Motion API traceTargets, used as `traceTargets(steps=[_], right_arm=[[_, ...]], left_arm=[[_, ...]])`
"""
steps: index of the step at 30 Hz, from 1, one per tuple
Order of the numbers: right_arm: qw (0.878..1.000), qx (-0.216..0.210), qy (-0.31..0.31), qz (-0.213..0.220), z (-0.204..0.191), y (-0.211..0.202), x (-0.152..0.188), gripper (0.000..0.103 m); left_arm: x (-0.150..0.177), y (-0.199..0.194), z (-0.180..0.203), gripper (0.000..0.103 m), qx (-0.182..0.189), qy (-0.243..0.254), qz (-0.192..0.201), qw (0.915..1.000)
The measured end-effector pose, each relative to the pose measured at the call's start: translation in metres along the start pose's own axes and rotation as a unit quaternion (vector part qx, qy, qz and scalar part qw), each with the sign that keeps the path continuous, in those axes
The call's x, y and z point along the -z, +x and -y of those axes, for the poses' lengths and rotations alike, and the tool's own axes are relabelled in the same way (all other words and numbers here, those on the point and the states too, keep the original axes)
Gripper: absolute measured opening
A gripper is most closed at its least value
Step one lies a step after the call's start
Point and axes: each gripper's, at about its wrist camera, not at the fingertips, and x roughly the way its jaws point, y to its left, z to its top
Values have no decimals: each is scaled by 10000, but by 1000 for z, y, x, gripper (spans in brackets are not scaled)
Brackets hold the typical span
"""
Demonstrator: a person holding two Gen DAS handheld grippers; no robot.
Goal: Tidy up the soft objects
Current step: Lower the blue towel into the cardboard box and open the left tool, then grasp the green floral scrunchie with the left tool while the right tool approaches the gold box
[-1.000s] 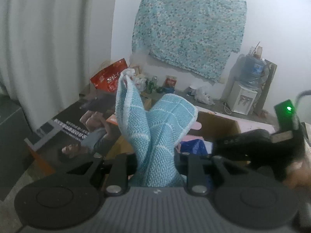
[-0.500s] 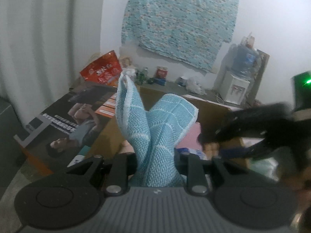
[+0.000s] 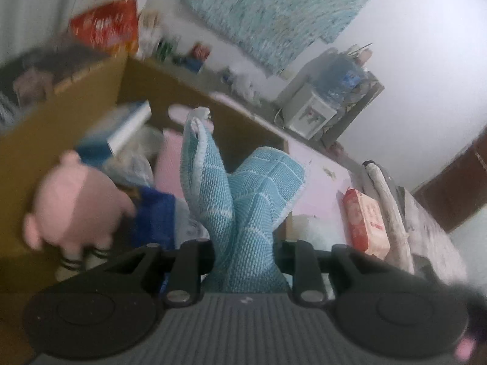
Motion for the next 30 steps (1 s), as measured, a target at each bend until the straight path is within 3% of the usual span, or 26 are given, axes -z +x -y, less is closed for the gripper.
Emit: traceTargets(steps=[3,9,17,22,25,30], right_arm=[[9993,-4,295,210,29,-23,5,69],[9962,89,703,499,73,-49,15,69],[9934,225,836,756,104,-75,23,70],[9911,255,989,855,119,-89,32,71],[9896,281,1092,895,127,-97,38,71],[9866,355,1162,1089,139,-116,47,73]], left_arm=[[0,32,-8,24,-69,-332,-430,9985],[12,82,-26,24,-765,-438,-1365,9867],[20,75,-20,24,-1515,272,-1327,9791],[20,73,-20,36,-1032,58,-1242,9869],[16,65,-17,48,-761,-199,-1195,9897],[11,46,-2,69,-574,-222,-856,9944]])
